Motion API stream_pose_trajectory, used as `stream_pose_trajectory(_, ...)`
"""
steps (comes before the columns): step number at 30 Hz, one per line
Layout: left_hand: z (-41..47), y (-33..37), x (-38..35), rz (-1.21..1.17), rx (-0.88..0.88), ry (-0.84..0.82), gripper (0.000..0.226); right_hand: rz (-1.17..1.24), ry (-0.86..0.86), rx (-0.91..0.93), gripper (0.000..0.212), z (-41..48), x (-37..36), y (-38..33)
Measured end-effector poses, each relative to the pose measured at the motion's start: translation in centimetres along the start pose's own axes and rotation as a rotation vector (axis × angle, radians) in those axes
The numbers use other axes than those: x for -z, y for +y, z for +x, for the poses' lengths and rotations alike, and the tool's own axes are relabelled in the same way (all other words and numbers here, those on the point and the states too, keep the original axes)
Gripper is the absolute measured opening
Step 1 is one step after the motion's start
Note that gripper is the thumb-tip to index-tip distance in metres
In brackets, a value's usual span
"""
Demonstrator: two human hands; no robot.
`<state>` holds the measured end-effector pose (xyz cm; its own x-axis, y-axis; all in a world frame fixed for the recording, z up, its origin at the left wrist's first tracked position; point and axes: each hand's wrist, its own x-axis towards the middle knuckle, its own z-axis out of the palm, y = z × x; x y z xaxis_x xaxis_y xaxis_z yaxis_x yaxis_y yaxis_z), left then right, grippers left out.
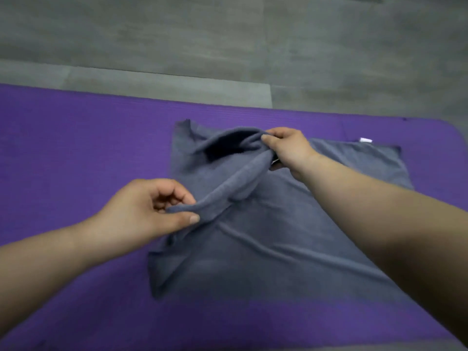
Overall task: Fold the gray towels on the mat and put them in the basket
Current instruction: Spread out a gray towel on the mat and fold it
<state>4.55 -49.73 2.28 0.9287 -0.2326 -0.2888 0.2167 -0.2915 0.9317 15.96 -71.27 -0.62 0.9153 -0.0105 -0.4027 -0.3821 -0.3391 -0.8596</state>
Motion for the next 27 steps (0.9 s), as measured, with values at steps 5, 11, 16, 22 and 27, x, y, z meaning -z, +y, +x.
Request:
stream_pose_trajectory(5,4.1,3.9,-11.6,0.078,0.026,-0.12,0.024,0.194,0.097,-0.081,0.031,-1.4,10.3,5.9)
stream_pose_trajectory(11,6.2,7.9,-25.7,-0.023,0.041,-0.243,0.029,0.356,0.161,-0.099,0.028,-2.8,21.8,11.5)
stream_pose_trajectory(16,5.8,7.3,-35.4,0.046,0.161,-0.482,0.009,0.302,0.23,-0.158,0.02,-4.1,28.9,14.9)
stream_pose_trajectory(22,8.8,3.2,-38.0,0.567,0.045,-0.54,0.04,0.162,0.451,-0.3,0.041,-5.8,31.4,21.2)
stream_pose_trajectory(27,13.9,0.4,-33.7,1.023,-0.092,-0.448,0.036,-0.098,0.578,-0.414,0.016,-11.7,28.2,27.3)
